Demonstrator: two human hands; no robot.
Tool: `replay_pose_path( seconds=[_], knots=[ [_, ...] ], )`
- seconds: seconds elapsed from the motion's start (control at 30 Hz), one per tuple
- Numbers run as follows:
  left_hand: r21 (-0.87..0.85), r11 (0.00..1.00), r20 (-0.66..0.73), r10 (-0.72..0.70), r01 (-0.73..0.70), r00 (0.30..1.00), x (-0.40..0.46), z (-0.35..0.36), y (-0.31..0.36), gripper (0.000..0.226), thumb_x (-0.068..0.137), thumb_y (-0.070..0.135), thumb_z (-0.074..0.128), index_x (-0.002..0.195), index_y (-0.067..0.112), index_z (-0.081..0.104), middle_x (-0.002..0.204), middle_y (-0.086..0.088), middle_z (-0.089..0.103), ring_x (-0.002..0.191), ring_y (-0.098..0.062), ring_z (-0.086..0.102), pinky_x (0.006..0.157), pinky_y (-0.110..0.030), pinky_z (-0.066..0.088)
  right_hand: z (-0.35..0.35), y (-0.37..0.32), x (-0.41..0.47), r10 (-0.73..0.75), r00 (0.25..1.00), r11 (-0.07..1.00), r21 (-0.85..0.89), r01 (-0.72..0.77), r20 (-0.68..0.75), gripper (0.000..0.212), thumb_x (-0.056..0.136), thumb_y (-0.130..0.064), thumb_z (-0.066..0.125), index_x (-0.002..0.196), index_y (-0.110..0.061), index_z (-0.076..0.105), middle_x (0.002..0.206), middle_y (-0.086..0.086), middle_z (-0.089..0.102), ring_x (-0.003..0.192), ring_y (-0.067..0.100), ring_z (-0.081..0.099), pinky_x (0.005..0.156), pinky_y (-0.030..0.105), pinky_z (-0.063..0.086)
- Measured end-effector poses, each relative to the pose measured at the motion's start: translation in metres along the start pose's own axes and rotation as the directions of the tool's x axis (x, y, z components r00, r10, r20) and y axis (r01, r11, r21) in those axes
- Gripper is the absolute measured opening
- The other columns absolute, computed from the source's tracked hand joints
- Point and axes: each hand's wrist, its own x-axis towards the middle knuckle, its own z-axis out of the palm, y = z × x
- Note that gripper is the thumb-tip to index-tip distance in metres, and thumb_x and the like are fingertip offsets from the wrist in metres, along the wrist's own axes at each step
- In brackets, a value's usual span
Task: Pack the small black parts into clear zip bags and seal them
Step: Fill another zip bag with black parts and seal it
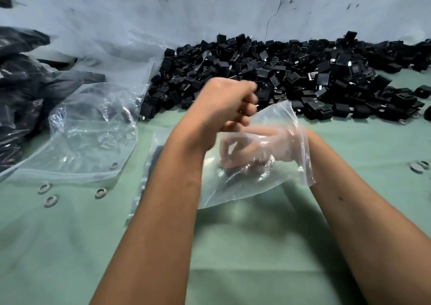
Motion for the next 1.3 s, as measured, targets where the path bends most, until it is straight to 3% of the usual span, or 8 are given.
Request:
replay_pose_path(
  seconds=[0.17,0.27,0.4,0.63,0.77,0.9,1.07,1.3],
  knots=[
    [0.523,0.845,-0.458,0.164,0.116,0.874,0.009,-0.072,-0.043,0.019,0.092,0.026,0.068,0.075,0.018,0.068,0.073,0.003,0.070,0.068,-0.015,0.061,0.071,-0.030,0.049,0.007,0.001,0.005,0.098,0.995,0.975,-0.196,-0.102,-0.028,0.040,0.095,-0.032,0.070,0.131,-0.016,0.065,0.123,-0.006,0.065,0.089,-0.012,0.057,0.083,0.003,0.044],
    [0.482,0.852,-0.382,-0.005,0.204,0.924,0.002,-0.105,-0.060,0.016,0.088,0.022,0.078,0.076,0.015,0.071,0.067,0.004,0.065,0.060,-0.012,0.053,0.062,-0.021,0.043,0.011,0.003,0.007,0.088,0.987,0.990,-0.094,-0.101,-0.131,0.042,0.094,-0.022,0.073,0.134,-0.010,0.062,0.115,0.006,0.067,0.082,0.004,0.061,0.068,0.009,0.050],
    [0.542,0.804,-0.285,-0.098,0.245,0.954,-0.004,-0.122,-0.062,0.011,0.086,0.014,0.082,0.076,0.017,0.076,0.048,0.016,0.059,0.039,0.004,0.046,0.046,-0.017,0.035,0.019,0.010,0.019,0.055,0.968,0.996,-0.057,-0.071,-0.243,0.039,0.094,-0.019,0.073,0.131,-0.016,0.063,0.122,0.007,0.070,0.095,0.012,0.063,0.078,0.020,0.053],
    [0.559,0.790,-0.240,-0.136,0.251,0.961,-0.010,-0.131,-0.057,0.014,0.083,0.011,0.084,0.074,0.021,0.078,0.054,0.015,0.067,0.059,0.000,0.057,0.051,-0.016,0.040,0.016,0.035,0.036,-0.029,0.960,0.999,0.019,0.036,-0.277,0.055,0.066,-0.068,0.084,0.113,-0.044,0.068,0.093,-0.006,0.078,0.084,0.013,0.076,0.069,0.025,0.061],
    [0.588,0.758,-0.197,-0.203,0.281,0.959,-0.014,-0.131,-0.057,0.011,0.078,0.005,0.086,0.082,0.013,0.080,0.083,-0.003,0.078,0.078,-0.013,0.067,0.062,-0.020,0.044,0.021,0.044,0.058,-0.109,0.947,0.985,-0.159,0.063,-0.302,0.039,0.067,-0.063,0.078,0.104,-0.055,0.069,0.100,-0.023,0.073,0.086,-0.003,0.070,0.077,0.031,0.058],
    [0.601,0.748,-0.152,-0.241,0.283,0.959,-0.013,-0.132,-0.059,0.012,0.077,0.008,0.088,0.081,0.016,0.080,0.087,-0.007,0.078,0.080,-0.016,0.065,0.063,-0.021,0.044,0.022,0.031,0.060,-0.114,0.979,0.980,-0.183,0.082,-0.171,0.030,0.063,-0.056,0.078,0.091,-0.060,0.068,0.092,-0.030,0.071,0.078,-0.011,0.067,0.066,0.012,0.053],
    [0.613,0.749,0.038,-0.345,0.251,0.938,-0.015,-0.134,-0.060,0.016,0.076,0.007,0.088,0.073,0.021,0.081,0.068,0.003,0.072,0.073,-0.013,0.062,0.061,-0.021,0.046,0.019,0.010,0.039,-0.041,0.965,0.979,-0.182,0.091,0.261,0.026,0.085,-0.034,0.082,0.101,-0.050,0.069,0.099,-0.010,0.078,0.088,0.018,0.077,0.082,0.045,0.064],
    [0.490,0.796,-0.179,-0.307,0.356,0.935,-0.008,-0.137,-0.070,0.019,0.081,0.010,0.086,0.083,0.008,0.067,0.062,-0.008,0.066,0.045,-0.012,0.053,0.038,-0.019,0.039,0.035,0.020,0.051,-0.141,0.985,0.986,0.104,0.131,0.103,0.035,0.078,-0.045,0.086,0.107,-0.032,0.070,0.092,0.009,0.079,0.076,0.029,0.076,0.063,0.036,0.062]
  ],
)
